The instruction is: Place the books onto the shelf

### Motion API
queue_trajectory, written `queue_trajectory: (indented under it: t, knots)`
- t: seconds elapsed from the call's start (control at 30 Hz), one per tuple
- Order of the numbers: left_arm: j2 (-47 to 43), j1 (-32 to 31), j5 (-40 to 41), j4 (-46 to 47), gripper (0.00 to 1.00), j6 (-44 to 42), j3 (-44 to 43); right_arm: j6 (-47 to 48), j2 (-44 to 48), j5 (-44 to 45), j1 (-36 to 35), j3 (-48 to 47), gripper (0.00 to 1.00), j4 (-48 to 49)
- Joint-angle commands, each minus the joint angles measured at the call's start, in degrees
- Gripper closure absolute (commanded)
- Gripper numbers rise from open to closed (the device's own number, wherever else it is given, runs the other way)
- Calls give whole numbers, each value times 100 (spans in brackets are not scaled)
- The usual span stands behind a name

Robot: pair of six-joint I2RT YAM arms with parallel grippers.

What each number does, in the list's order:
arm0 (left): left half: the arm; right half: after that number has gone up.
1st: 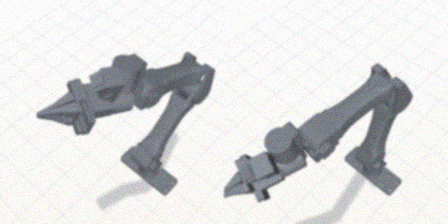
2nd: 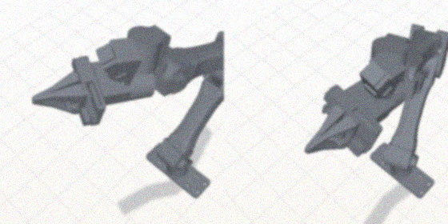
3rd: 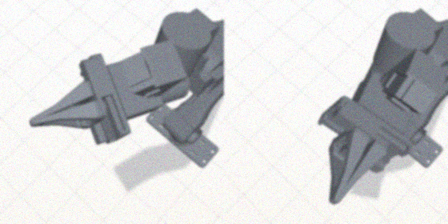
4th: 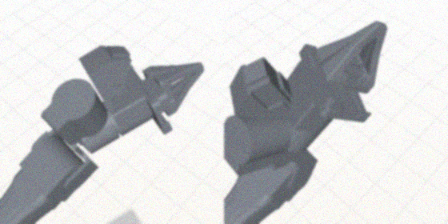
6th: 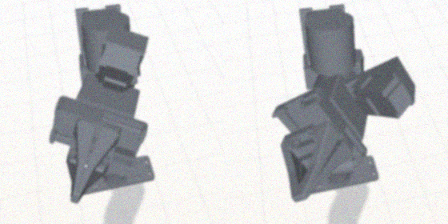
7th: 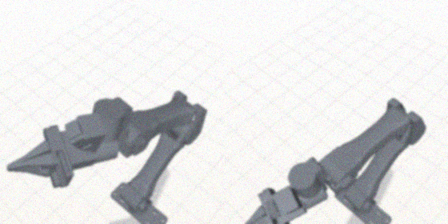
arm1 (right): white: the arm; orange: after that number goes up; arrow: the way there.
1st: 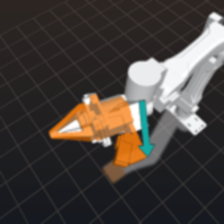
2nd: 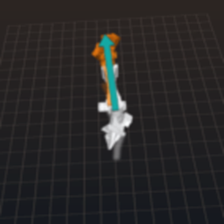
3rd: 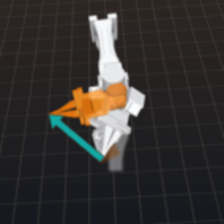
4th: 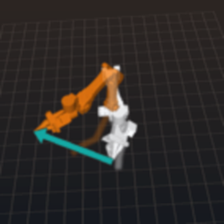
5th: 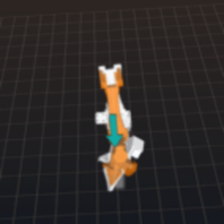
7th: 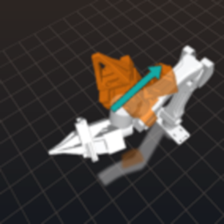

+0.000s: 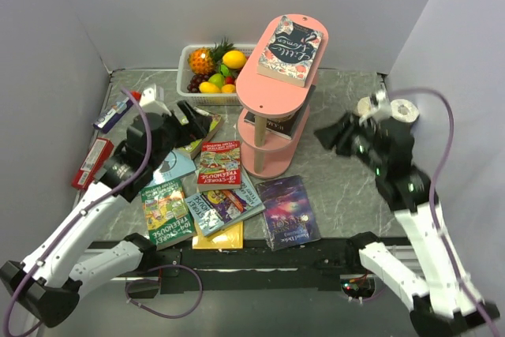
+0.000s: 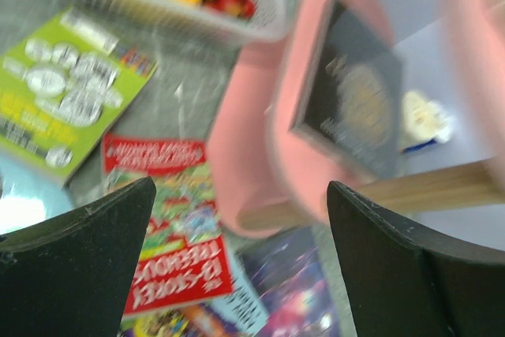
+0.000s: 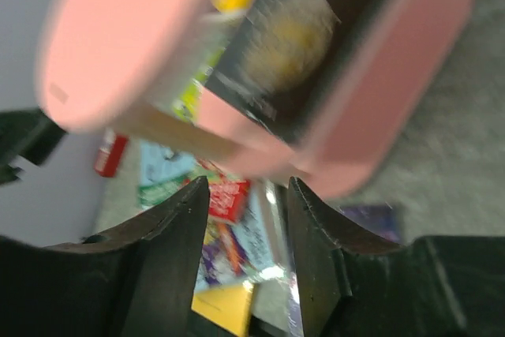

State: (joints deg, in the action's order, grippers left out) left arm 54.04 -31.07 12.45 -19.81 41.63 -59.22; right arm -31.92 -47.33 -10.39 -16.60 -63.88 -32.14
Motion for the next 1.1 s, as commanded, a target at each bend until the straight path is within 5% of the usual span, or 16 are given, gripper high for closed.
queue_trajectory:
  t: [0.0, 0.17, 0.4, 0.77, 1.07]
  knots:
    - [-210, 13, -163, -111, 3, 275, 814, -6, 1040, 451, -115, 1261, 46, 112]
    - [-210, -31, -822, 284, 2, 811, 1860, -463, 1832, 30, -142, 3028, 35, 173]
    - [-131, -303, -858, 479, 3, 1312, 2389, -1052, 1824, -763, -817, 4365, 26, 1859]
    - [-192, 110, -657, -197, 4, 1682, 2415, -2300, 68, -1167, -1793, 4410, 21, 4661]
    - [-369, 514, -233, -340, 1, 1278, 2187, -3048, -1963, -1053, -2400, 3699, 22, 5710]
